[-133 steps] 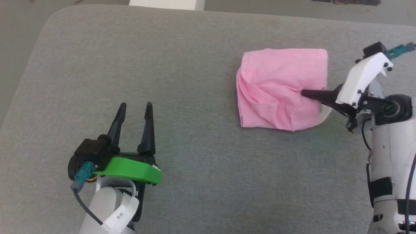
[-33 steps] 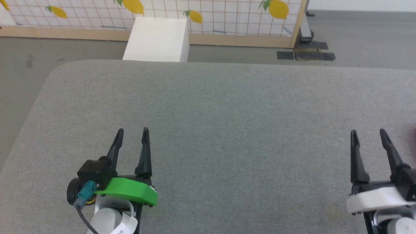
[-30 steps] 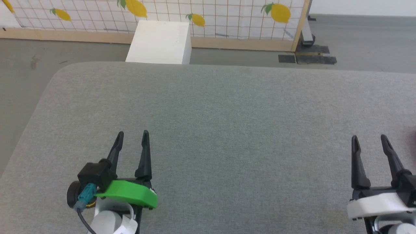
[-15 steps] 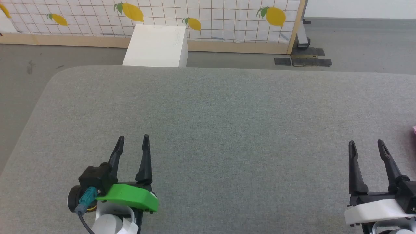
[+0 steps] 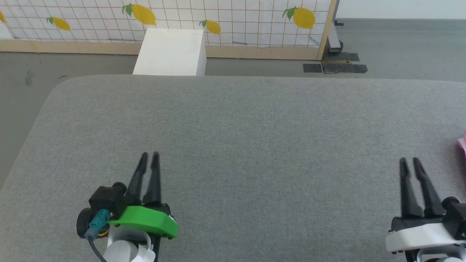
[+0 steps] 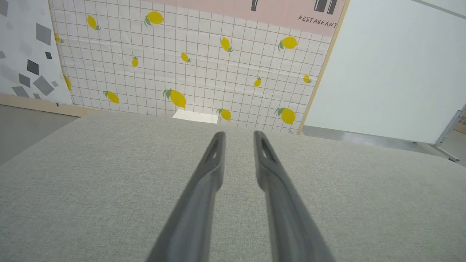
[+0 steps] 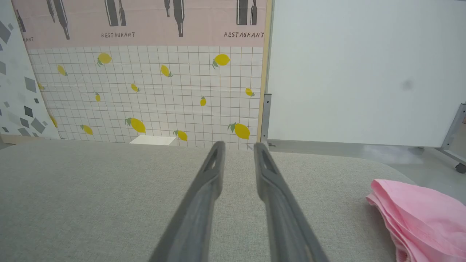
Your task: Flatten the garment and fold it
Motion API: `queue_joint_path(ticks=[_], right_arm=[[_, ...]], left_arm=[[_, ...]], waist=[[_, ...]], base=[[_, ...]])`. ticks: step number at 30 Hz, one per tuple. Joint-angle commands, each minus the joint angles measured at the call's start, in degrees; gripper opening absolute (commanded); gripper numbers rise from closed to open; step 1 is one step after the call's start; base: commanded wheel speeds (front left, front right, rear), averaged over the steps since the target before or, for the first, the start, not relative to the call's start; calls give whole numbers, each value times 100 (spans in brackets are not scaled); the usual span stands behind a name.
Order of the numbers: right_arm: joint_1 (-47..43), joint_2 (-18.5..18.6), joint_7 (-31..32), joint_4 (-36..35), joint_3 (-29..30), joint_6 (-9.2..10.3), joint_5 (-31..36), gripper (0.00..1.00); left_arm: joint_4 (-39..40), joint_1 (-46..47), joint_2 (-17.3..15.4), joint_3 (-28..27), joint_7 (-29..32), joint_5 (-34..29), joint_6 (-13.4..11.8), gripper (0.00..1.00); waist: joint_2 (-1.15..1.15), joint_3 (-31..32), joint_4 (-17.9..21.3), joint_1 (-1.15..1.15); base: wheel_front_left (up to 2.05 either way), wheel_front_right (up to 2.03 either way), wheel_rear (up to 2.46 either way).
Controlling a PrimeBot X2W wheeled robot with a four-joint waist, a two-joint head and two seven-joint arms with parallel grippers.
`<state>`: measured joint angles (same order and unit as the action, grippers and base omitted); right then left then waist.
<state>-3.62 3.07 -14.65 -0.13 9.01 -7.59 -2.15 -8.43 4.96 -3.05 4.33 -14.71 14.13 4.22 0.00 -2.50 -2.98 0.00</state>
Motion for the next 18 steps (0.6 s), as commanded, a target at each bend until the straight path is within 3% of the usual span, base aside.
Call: queue_joint_path(ticks=[1, 18], right_arm=[[0, 0, 1, 0, 0, 0, 0, 0], [13, -1, 52, 0, -32, 0, 12, 0]], left_arm=[[0, 0, 0, 0, 1, -1, 0, 0], [29, -17, 1, -16, 51, -49, -15, 0]], waist=[[0, 0, 1, 0], [0, 12, 17, 0]], base=[[0, 0, 0], [0, 0, 0]])
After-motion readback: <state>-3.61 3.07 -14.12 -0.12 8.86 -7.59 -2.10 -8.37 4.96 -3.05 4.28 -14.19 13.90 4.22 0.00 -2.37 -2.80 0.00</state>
